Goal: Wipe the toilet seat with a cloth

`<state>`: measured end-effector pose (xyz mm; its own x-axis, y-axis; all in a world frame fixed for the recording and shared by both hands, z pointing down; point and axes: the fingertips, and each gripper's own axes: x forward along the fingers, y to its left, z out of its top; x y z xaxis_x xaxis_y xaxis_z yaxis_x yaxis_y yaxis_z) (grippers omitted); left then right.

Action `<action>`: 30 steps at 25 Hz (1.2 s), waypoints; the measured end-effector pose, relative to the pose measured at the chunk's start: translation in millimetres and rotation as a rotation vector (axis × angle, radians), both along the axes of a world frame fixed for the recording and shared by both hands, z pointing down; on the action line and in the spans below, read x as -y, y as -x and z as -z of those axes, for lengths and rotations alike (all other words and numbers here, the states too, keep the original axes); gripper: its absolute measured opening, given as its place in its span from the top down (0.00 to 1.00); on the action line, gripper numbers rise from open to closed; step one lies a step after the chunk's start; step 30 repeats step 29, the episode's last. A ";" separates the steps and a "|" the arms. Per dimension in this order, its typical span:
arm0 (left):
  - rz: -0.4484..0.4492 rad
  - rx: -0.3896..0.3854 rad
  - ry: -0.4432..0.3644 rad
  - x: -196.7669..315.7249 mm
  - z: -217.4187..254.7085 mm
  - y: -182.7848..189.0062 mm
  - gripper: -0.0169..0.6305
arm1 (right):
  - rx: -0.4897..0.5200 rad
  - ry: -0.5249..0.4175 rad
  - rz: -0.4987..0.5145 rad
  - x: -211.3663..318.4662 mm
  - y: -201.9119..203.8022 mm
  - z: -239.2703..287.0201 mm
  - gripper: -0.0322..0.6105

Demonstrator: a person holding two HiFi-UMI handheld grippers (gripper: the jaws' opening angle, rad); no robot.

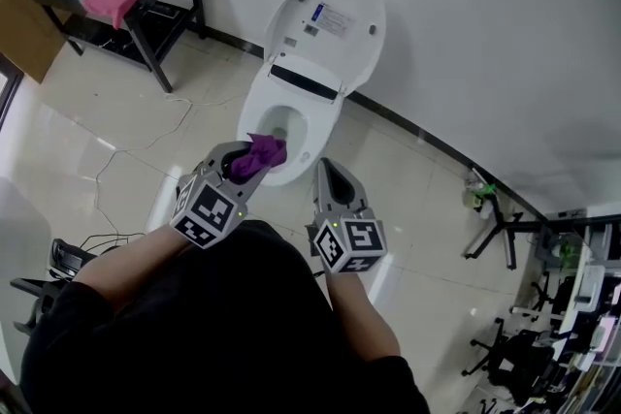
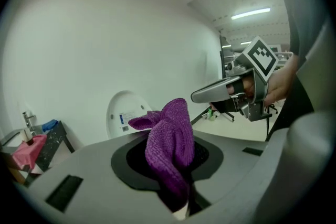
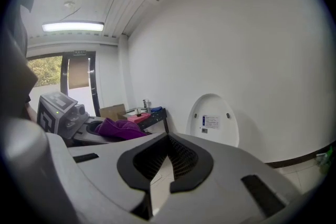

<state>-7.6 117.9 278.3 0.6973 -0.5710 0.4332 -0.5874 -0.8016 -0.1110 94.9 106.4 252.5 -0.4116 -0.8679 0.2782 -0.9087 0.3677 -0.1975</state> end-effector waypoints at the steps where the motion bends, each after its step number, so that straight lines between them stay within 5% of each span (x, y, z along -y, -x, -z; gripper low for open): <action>1: -0.002 -0.002 -0.006 1.2 2.7 4.6 0.82 | -0.002 -0.006 -0.006 1.0 2.7 3.4 0.93; 14: 0.011 -0.029 0.000 -0.2 9.8 43.6 0.82 | -0.047 -0.024 -0.004 -2.6 32.0 20.7 0.93; 30: -0.005 -0.014 -0.043 1.8 22.2 41.1 0.82 | -0.053 -0.017 0.009 -5.2 32.2 17.5 0.93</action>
